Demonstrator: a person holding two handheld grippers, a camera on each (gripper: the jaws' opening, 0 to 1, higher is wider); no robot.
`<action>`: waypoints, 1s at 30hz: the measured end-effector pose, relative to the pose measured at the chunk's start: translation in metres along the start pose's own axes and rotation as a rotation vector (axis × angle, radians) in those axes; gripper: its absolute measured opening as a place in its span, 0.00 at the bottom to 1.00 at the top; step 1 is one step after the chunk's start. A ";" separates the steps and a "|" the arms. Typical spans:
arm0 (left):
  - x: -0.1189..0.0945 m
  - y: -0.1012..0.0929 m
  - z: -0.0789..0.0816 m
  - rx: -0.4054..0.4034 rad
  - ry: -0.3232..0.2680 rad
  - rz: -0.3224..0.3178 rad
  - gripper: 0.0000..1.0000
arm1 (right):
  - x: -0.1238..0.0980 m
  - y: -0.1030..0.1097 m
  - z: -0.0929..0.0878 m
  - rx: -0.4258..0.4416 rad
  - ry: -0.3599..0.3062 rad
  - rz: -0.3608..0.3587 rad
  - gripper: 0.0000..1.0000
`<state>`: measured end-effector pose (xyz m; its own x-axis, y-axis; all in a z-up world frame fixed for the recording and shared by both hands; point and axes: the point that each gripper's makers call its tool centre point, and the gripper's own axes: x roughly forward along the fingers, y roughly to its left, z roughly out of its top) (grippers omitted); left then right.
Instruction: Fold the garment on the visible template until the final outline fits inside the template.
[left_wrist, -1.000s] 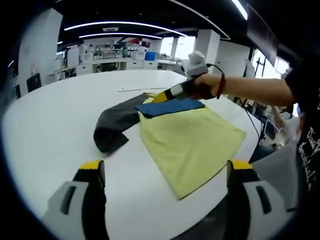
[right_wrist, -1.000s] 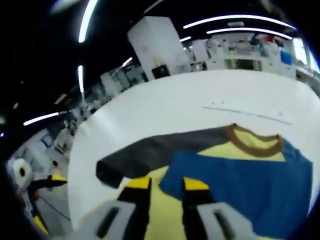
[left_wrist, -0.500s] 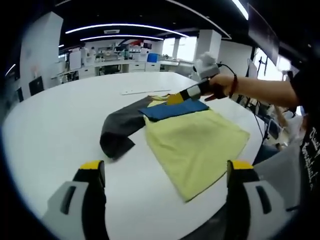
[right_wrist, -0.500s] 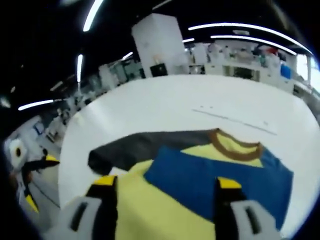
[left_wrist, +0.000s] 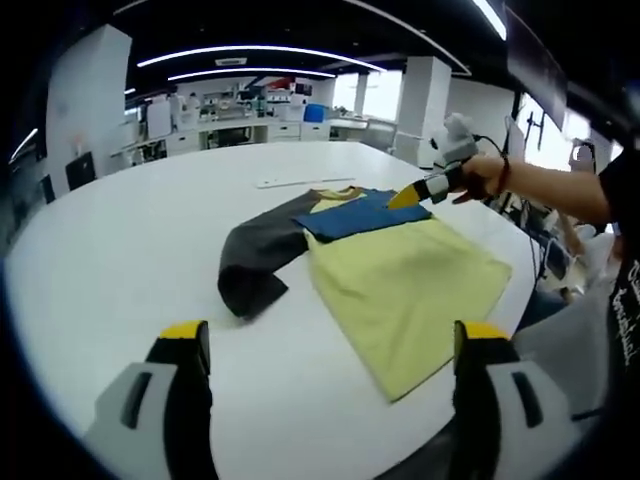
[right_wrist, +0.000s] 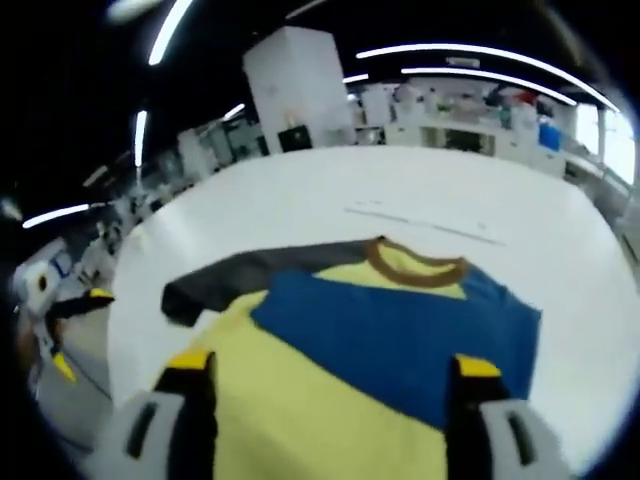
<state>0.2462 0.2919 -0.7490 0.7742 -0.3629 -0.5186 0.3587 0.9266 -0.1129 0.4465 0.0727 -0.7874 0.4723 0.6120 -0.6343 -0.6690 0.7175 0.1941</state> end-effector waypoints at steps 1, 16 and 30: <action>0.000 0.002 0.000 0.001 0.000 0.004 0.99 | -0.002 -0.005 -0.002 -0.002 -0.001 -0.008 0.98; 0.007 0.043 0.001 -0.014 -0.005 0.095 0.96 | -0.038 -0.059 -0.035 0.034 0.015 -0.092 0.99; 0.018 0.087 0.003 -0.026 -0.048 0.244 0.68 | -0.043 -0.108 -0.057 0.012 0.009 -0.214 0.51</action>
<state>0.2929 0.3656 -0.7659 0.8601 -0.1322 -0.4926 0.1455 0.9893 -0.0115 0.4662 -0.0499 -0.8238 0.5973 0.4425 -0.6689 -0.5476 0.8344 0.0630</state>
